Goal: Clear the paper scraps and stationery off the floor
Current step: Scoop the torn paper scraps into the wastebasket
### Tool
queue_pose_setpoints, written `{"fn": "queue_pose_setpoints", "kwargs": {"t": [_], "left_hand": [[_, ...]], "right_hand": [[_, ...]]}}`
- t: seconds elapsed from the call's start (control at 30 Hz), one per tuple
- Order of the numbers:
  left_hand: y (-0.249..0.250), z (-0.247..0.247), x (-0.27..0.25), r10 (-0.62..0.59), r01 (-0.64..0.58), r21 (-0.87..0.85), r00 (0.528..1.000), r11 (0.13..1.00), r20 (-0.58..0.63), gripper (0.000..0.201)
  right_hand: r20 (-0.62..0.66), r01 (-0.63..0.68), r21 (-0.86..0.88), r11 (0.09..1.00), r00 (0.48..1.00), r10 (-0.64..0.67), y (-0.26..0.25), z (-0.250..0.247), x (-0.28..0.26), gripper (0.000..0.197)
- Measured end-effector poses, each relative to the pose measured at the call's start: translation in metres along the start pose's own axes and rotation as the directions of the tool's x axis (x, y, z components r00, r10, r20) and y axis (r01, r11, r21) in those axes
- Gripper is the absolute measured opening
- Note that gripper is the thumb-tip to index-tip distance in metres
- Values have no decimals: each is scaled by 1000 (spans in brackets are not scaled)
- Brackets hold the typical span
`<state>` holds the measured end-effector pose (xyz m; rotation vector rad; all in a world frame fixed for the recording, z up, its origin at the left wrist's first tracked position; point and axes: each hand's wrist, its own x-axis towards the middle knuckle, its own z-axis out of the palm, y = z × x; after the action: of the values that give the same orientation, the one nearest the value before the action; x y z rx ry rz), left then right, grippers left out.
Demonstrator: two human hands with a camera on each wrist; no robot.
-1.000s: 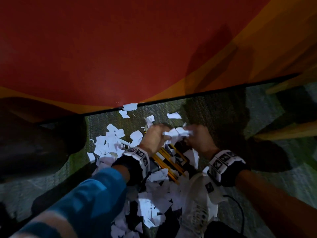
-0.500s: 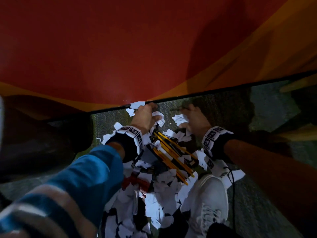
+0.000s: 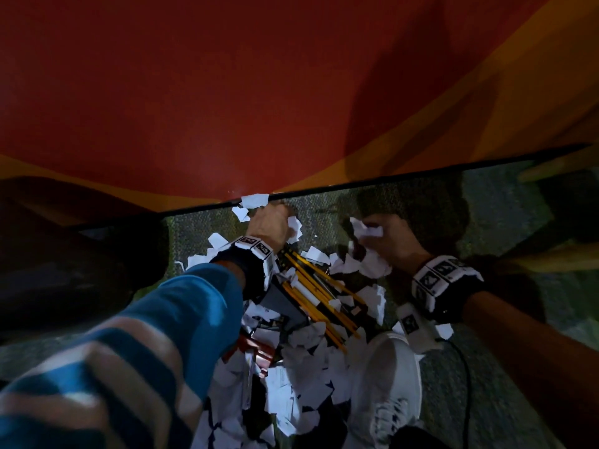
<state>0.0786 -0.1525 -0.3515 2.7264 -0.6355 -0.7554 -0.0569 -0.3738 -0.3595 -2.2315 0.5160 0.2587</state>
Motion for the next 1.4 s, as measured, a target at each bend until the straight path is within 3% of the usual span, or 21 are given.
{"fn": "queue_pose_setpoints", "kwargs": {"t": [0.13,0.23,0.33,0.47,0.57,0.7,0.8,0.87,0.9,1.0,1.13,1.2,1.3,1.4], "left_hand": [[0,-1,-7,-4,2,-84,1000,996,-27,27],[-6,-2,-13,-5,-7,-199,998,980,-64,29],[-14,-6,-21,15,-40,-267,995,963,-97,23],[-20,-14,-34,-6,-26,-337,996,941,-94,45],[-23,-18,-45,-6,-22,-365,997,931,-75,52],[-29,-34,-68,-1,-44,-444,995,895,-102,49],[-38,-55,-89,-53,-14,-537,993,843,-108,52],[-46,-73,-104,-66,-19,-594,990,804,-122,52],[-49,-84,-115,-54,-35,-617,991,786,-126,50],[-56,-125,-163,-11,-77,-607,990,791,-139,44],[-66,-181,-219,30,-116,-616,988,779,-148,21],[-99,-235,-284,-58,-125,-645,965,754,-255,8],[-107,-250,-291,-67,-136,-657,959,741,-274,17],[-149,-269,-318,-236,-60,-709,921,702,-311,25]], "right_hand": [[137,-120,-198,973,979,149,16,7,-16,65],[139,-70,-299,952,983,116,10,34,-28,82],[135,42,-348,937,991,6,-6,59,-26,73],[158,158,-324,933,981,-111,-27,79,-14,43],[246,203,-336,920,961,-123,-41,83,-5,32],[262,116,-281,953,964,-40,-57,70,-3,30],[136,-25,-191,981,989,52,-76,42,-13,6],[121,-17,-118,993,992,32,-92,18,-16,34],[111,1,-87,996,994,9,-104,5,-19,36],[157,27,-43,999,987,-19,-138,-28,-34,14],[209,87,-46,995,975,-76,-193,-65,-48,14],[262,211,-135,968,950,-170,-280,-72,-73,11],[332,256,-120,959,921,-204,-316,-82,-81,14],[350,290,-31,957,899,-261,-383,-61,-98,16]]}}
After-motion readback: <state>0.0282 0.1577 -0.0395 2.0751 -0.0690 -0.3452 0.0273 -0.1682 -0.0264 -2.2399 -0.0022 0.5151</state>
